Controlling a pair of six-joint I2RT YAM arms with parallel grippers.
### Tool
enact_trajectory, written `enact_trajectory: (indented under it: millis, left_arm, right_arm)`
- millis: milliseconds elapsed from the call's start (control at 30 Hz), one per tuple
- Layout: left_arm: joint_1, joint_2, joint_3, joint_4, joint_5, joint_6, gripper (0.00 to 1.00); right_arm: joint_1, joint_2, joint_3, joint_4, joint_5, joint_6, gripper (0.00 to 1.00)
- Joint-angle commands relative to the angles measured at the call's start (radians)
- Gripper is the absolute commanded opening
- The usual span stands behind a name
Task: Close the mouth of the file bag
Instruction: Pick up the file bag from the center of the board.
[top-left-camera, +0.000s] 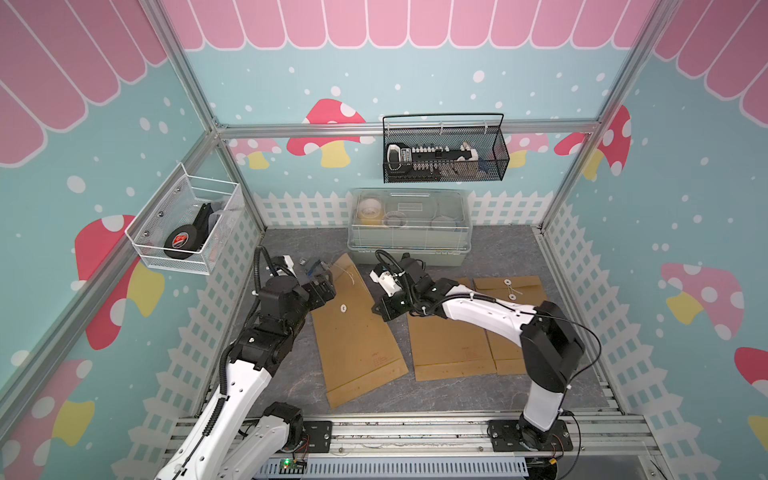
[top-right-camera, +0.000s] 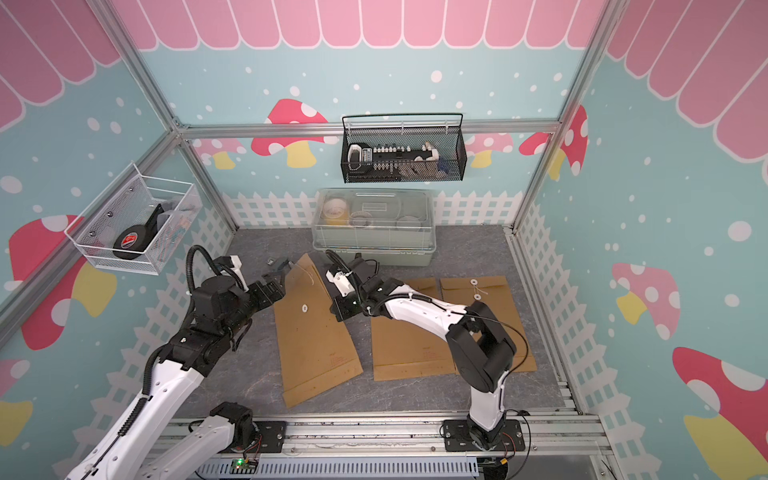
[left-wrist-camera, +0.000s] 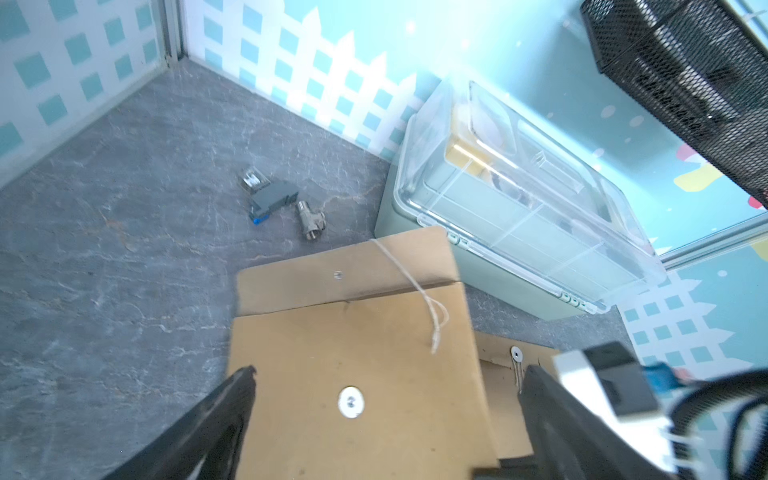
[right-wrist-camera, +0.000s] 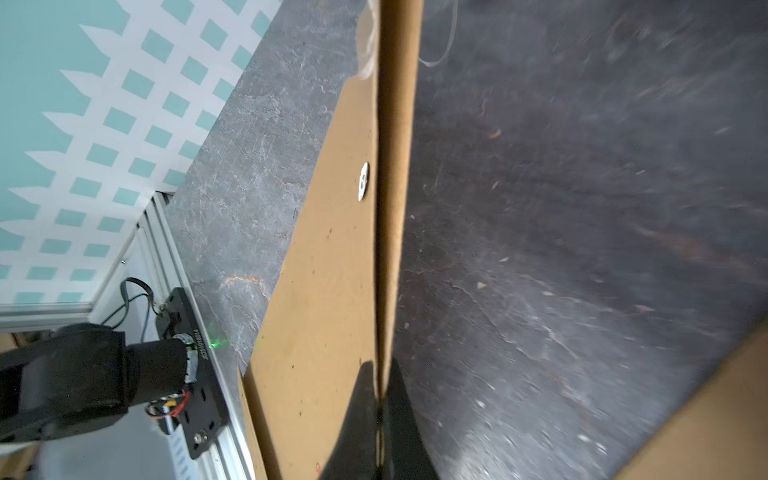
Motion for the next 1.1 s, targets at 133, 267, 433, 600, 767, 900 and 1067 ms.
enact_trajectory:
  millis: [133,267,433,600,767,900,1067]
  left_arm:
    - [0.094,0.017,0.065,0.059,0.143,0.067,0.94]
    - [0.192,0.144,0.165,0.081,0.414,0.022,0.80]
    - [0.213,0.296,0.206,0.299,0.678,-0.078,0.86]
    - [0.153,0.427,0.241,0.526,0.755,-0.107,0.89]
    - [0.069,0.541,0.365,0.537,0.745,-0.008,0.92]
    - [0.067,0.640,0.443,0.589,0.802,-0.035,0.94]
    - [0.025,0.700,0.539,0.634,0.882,-0.040,0.95]
  right_arm:
    - [-0.133,-0.258,-0.098,0.016,0.040,-0.146,0.00]
    - [-0.185,-0.420,-0.144,0.077,0.026,-0.193,0.00]
    - [-0.333,-0.565,-0.215,0.210,-0.079,-0.123,0.00]
    - [-0.418,-0.619,-0.237,0.311,-0.216,-0.094,0.00]
    - [-0.496,-0.638,-0.283,0.492,-0.357,0.060,0.00]
    - [-0.524,-0.650,-0.302,0.610,-0.431,0.170,0.00]
    - [-0.548,-0.648,-0.319,0.706,-0.495,0.272,0.00]
